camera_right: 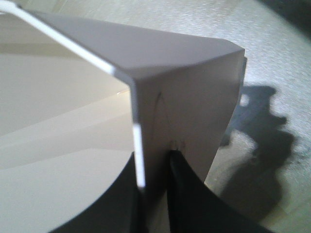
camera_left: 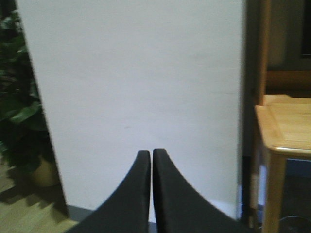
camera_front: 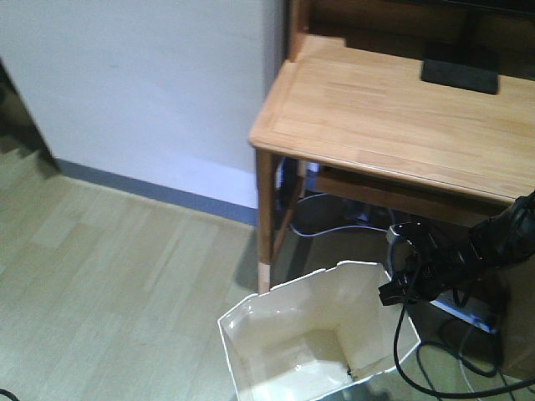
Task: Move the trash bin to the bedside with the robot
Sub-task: 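Turn the base toward the bed, holding the bin with the right gripper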
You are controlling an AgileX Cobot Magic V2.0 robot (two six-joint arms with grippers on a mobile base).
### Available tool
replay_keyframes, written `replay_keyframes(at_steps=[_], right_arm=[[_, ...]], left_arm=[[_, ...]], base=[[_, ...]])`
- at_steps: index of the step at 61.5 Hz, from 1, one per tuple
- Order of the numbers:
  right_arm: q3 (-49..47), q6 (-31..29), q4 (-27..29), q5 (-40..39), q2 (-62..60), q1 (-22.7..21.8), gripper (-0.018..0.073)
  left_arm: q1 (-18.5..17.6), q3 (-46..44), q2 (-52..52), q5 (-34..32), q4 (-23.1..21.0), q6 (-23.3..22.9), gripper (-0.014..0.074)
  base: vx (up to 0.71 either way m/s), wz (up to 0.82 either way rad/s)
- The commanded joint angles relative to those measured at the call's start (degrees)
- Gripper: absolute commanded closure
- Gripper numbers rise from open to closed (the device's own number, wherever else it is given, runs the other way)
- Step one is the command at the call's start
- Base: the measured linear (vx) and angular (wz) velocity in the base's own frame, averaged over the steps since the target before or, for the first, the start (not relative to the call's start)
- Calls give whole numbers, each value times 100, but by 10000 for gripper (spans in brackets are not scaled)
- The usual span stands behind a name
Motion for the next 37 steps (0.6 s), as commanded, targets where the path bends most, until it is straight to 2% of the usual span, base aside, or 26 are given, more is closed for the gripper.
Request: replay_keyframes(at_steps=[1, 37], right_arm=[[-54, 28, 236, 1051, -399, -18, 563], [-54, 28, 236, 1051, -399, -18, 563]], left_arm=[[4, 67, -43, -422, -54, -79, 603], [4, 67, -43, -422, -54, -79, 603]], base=[[-12, 50], [-5, 48]])
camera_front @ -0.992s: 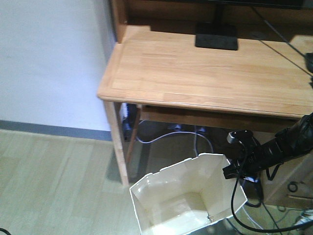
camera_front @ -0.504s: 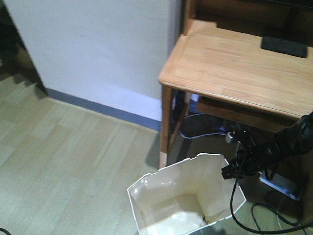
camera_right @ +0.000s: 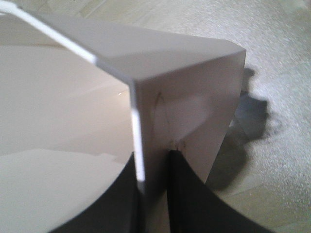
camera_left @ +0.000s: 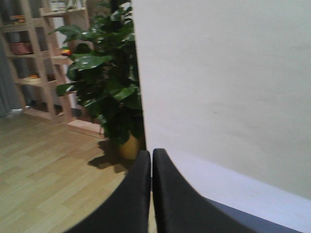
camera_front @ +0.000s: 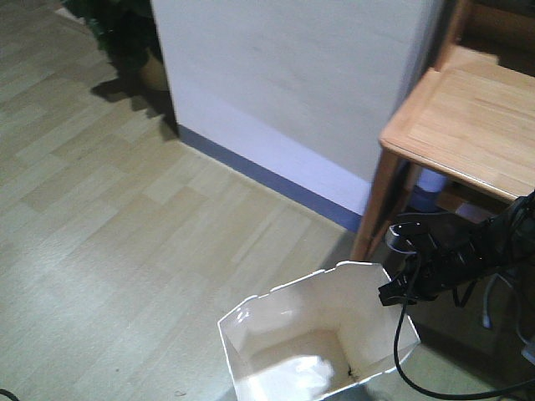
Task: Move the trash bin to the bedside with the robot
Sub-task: 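Turn the base toward the bed, holding the bin with the right gripper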
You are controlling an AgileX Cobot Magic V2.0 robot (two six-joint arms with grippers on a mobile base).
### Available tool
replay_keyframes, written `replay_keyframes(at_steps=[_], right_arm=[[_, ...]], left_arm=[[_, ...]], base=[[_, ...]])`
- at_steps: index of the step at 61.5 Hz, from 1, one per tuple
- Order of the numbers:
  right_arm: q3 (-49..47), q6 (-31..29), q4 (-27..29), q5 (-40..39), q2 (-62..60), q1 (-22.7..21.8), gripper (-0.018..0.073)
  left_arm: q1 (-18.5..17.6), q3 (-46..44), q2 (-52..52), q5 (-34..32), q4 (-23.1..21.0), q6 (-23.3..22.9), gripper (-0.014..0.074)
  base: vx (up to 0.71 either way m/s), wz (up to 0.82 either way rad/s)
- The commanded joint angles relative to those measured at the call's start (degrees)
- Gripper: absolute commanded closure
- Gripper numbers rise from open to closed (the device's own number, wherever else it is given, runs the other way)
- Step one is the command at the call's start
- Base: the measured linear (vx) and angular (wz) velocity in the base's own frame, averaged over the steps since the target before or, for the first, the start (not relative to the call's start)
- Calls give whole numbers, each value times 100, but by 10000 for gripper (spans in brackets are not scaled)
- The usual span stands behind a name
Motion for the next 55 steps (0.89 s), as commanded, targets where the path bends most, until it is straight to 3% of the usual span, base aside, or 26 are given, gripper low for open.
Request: replay_keyframes(at_steps=[1, 55], right_arm=[[-54, 28, 247, 1048, -399, -24, 563], [-54, 28, 247, 1048, -399, -24, 563]], left_arm=[[4, 67, -43, -422, -54, -79, 603], [4, 67, -43, -422, -54, -79, 603]], base=[[2, 45], [9, 57]])
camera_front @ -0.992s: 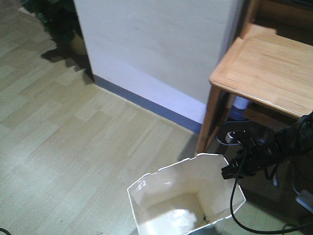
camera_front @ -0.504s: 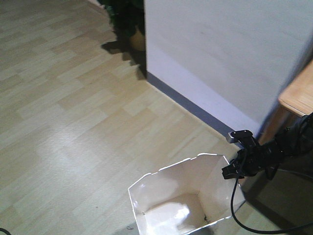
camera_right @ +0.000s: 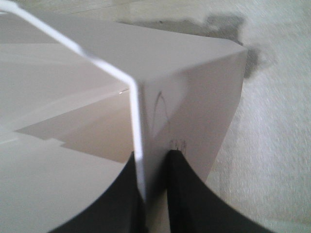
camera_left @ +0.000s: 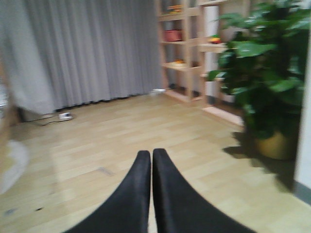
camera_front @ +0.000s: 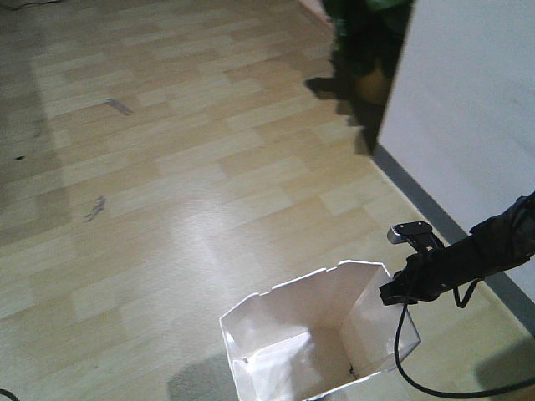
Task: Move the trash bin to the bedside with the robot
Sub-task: 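Turn the base toward the bed, holding the bin with the right gripper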
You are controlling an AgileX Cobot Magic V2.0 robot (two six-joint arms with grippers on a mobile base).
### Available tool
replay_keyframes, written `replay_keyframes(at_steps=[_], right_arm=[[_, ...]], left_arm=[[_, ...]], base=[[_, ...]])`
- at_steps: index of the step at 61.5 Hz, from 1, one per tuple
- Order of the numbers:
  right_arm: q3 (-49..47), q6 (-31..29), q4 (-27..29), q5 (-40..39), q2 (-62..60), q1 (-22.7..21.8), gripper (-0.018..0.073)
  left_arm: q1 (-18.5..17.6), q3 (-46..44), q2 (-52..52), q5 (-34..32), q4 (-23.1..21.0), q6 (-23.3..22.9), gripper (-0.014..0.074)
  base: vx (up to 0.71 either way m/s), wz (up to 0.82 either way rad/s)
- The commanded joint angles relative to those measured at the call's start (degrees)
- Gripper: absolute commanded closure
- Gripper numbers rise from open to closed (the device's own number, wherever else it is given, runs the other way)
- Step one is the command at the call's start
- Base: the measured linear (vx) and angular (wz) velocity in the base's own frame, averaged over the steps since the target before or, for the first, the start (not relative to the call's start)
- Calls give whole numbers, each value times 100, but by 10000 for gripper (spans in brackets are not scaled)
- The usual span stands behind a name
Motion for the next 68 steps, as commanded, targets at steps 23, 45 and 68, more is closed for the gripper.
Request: replay_keyframes(at_steps=[23, 45, 68], right_arm=[[-54, 28, 241, 1090, -399, -18, 563], [-54, 28, 241, 1090, -399, -18, 563], [-54, 28, 241, 1090, -399, -18, 563]], left_arm=[[4, 67, -43, -422, -54, -79, 603], [4, 67, -43, -422, -54, -79, 603], [4, 67, -43, -422, -54, -79, 603]], base=[[16, 55], [22, 25], [32, 8]])
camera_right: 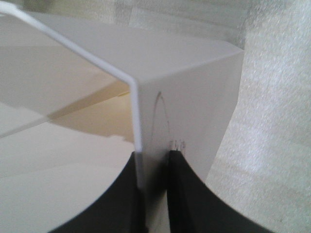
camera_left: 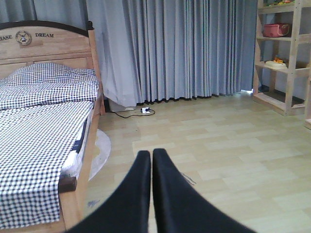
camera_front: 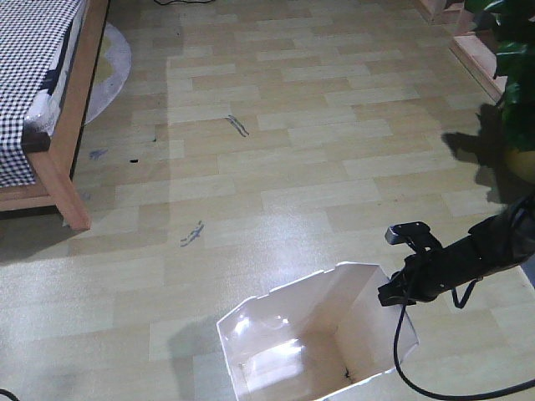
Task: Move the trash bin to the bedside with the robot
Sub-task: 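Turn the base toward the bed, holding the bin with the right gripper, then drive toward the bed's head by the curtains, dragging the bin along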
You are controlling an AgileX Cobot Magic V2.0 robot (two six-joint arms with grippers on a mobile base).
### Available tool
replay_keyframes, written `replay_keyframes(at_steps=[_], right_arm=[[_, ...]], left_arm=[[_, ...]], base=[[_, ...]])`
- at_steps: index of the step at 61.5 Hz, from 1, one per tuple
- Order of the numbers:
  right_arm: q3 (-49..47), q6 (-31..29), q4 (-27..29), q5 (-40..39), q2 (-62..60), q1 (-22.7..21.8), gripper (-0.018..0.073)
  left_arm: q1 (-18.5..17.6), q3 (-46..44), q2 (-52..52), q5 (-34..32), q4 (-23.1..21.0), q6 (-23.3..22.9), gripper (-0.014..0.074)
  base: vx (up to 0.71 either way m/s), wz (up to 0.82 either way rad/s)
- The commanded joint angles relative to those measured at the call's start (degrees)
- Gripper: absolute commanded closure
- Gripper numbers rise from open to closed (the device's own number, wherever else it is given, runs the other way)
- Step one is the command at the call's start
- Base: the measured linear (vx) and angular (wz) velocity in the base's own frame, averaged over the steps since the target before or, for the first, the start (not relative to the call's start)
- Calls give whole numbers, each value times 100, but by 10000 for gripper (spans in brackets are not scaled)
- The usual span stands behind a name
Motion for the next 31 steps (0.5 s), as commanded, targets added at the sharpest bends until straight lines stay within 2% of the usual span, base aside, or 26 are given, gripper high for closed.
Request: replay_keyframes(at_steps=[1, 31], right_arm=[[-54, 28, 243, 1004, -399, -24, 563], [-54, 28, 243, 1004, -399, -24, 563]], left_arm=[[4, 67, -43, -422, -54, -79, 603], [4, 67, -43, -422, -54, -79, 603]], base=[[35, 3], [36, 6]])
